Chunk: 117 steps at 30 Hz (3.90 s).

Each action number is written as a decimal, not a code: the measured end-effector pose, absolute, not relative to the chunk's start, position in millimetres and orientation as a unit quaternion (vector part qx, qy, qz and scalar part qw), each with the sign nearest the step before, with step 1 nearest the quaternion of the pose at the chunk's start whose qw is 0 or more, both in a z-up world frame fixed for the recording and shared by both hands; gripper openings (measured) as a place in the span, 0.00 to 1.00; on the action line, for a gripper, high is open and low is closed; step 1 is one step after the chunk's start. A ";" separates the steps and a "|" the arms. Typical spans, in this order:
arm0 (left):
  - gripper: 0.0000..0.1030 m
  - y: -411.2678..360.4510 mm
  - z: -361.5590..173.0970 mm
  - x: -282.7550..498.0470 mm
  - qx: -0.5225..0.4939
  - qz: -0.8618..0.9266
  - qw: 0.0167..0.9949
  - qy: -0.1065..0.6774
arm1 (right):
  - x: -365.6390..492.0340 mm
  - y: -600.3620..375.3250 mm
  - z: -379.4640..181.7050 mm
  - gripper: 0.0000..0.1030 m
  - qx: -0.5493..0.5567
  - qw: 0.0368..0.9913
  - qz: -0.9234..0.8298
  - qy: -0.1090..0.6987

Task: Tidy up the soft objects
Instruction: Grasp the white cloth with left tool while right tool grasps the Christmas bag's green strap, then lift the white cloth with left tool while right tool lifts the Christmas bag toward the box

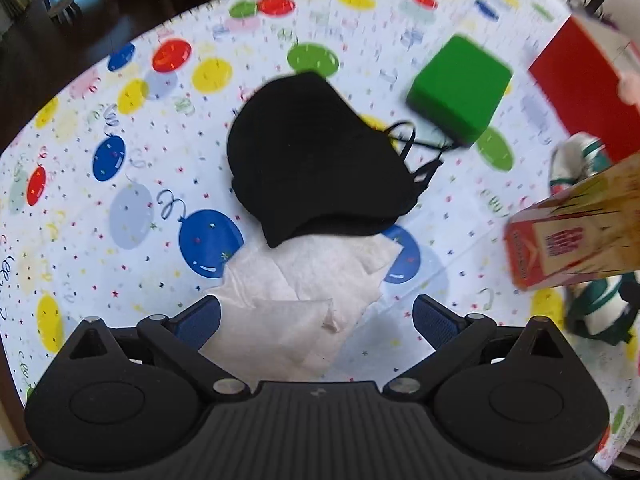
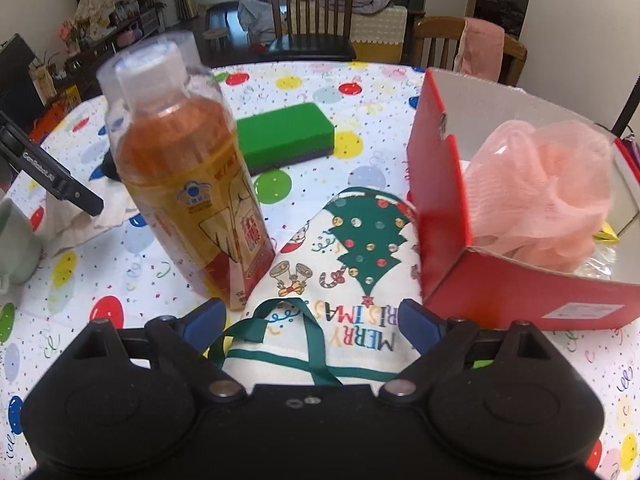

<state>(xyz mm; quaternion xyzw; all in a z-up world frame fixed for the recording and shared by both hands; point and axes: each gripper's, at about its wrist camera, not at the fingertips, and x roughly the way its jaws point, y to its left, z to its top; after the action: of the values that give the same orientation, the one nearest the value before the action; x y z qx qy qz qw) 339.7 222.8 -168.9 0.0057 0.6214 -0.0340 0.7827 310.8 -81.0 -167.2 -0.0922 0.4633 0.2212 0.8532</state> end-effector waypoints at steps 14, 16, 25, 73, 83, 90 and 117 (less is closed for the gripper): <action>0.93 224.8 -205.7 353.3 0.011 0.013 0.758 0.652 | 314.1 -60.5 -190.2 0.80 -0.129 0.836 0.221 0.485; 0.89 228.9 -205.2 351.4 0.003 0.013 0.761 0.648 | 314.7 -59.8 -190.4 0.79 -0.129 0.835 0.222 0.487; 0.44 258.0 -193.3 339.2 -0.047 0.046 0.780 0.622 | 310.0 -57.2 -185.8 0.40 -0.104 0.833 0.234 0.491; 0.14 178.9 10.8 247.6 -0.192 -0.030 0.878 0.437 | 268.3 -194.3 15.0 0.00 -0.021 0.933 0.255 0.253; 0.14 90.6 54.7 272.1 -0.169 -0.081 0.891 0.413 | 310.0 -238.7 55.3 0.00 -0.056 0.947 0.243 0.204; 0.14 22.8 61.6 305.6 -0.156 -0.100 0.895 0.405 | 355.5 -265.1 57.1 0.00 -0.069 0.950 0.236 0.191; 0.14 -107.6 -52.8 444.6 -0.128 -0.065 0.858 0.494 | 464.4 -302.0 -75.8 0.00 -0.093 0.908 0.253 0.320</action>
<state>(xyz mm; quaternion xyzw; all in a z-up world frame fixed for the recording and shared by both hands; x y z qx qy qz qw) 444.6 -107.6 -52.8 -0.1276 0.4942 -0.0646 0.8575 464.4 -302.0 -75.8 -0.0933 0.3197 0.2531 0.9083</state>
